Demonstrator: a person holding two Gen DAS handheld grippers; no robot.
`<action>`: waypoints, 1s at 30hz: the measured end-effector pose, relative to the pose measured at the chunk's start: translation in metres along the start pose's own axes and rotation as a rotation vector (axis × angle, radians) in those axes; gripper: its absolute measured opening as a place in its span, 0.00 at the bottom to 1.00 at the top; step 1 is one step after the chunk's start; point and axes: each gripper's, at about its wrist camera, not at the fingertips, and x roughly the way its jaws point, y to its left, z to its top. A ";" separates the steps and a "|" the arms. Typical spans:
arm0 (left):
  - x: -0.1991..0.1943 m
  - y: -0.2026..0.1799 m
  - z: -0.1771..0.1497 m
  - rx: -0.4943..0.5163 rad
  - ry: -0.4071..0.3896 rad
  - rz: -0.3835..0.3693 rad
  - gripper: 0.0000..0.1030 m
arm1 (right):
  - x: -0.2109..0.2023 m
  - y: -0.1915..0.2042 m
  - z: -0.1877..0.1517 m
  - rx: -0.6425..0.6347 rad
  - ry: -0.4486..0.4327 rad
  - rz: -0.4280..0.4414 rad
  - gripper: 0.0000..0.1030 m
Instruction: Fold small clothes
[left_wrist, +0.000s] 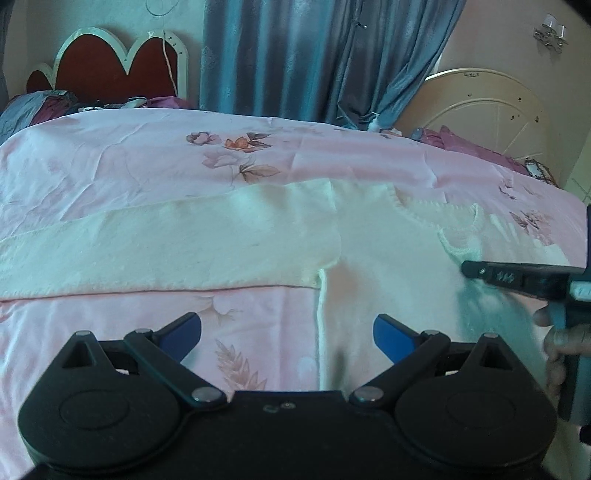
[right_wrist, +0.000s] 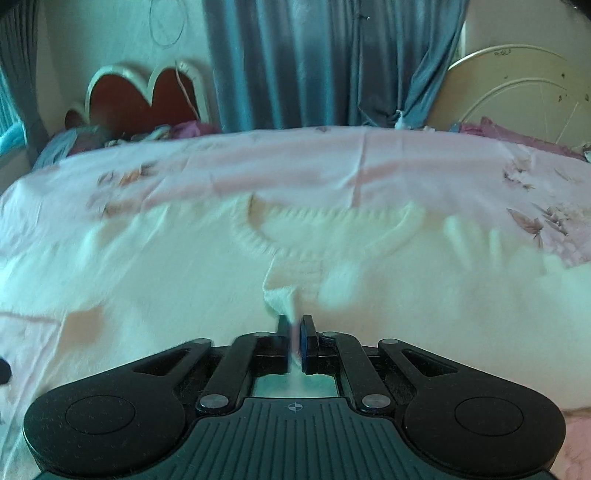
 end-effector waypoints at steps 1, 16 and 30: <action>0.001 -0.002 0.001 0.001 -0.003 -0.012 0.97 | -0.003 0.001 0.000 -0.015 -0.006 0.010 0.49; 0.109 -0.119 0.033 -0.114 0.145 -0.438 0.47 | -0.088 -0.128 -0.052 0.359 -0.013 -0.141 0.27; 0.090 -0.068 0.066 -0.110 -0.039 -0.330 0.03 | -0.084 -0.162 -0.056 0.510 -0.030 -0.128 0.27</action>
